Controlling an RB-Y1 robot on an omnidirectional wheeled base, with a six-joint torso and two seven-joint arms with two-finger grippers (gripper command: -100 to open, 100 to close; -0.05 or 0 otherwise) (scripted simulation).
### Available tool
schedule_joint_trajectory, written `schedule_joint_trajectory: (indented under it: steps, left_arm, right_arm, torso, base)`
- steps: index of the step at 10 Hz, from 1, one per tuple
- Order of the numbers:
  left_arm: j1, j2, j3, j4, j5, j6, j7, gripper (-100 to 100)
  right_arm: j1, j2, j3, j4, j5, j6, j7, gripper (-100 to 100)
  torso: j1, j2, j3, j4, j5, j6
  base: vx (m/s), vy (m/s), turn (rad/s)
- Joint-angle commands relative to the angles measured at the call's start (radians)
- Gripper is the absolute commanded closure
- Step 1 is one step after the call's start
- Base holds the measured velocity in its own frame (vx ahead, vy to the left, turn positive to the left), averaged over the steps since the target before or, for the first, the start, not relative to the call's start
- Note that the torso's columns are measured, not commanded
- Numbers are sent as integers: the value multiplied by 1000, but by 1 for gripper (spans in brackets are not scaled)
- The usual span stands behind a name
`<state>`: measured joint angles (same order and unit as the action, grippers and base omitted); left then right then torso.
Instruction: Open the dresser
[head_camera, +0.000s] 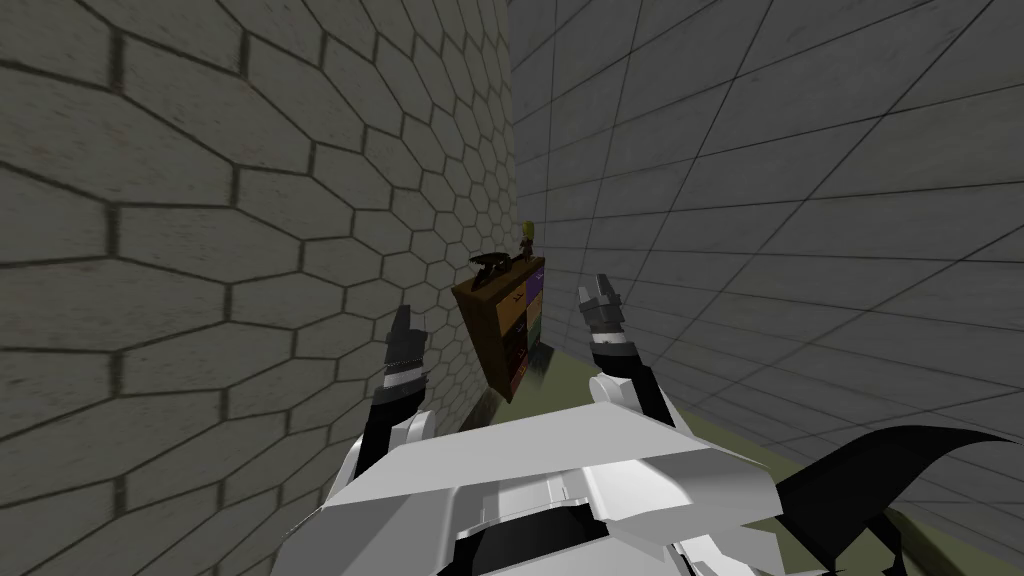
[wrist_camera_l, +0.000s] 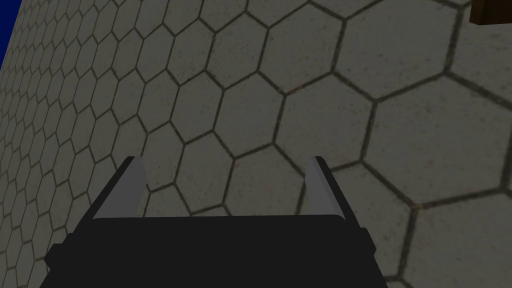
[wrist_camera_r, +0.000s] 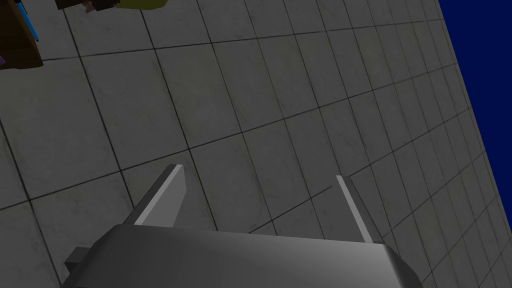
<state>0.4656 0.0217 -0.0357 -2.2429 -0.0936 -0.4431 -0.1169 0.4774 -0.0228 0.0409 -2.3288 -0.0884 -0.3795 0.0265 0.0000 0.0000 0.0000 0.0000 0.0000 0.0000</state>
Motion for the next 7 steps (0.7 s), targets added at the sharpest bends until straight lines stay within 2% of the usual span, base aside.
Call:
schedule_joint_trajectory:
  steps: [1,7]
  left_arm:
    - [0,0,0,0,0,0,0,0]
    - [0,0,0,0,0,0,0,0]
  right_arm:
    - [0,0,0,0,0,0,0,0]
    - [0,0,0,0,0,0,0,0]
  torso:
    - [0,40,-82,41,0,0]
    - [0,470,-939,470,0,0]
  base:
    - [0,0,0]
    - [0,0,0]
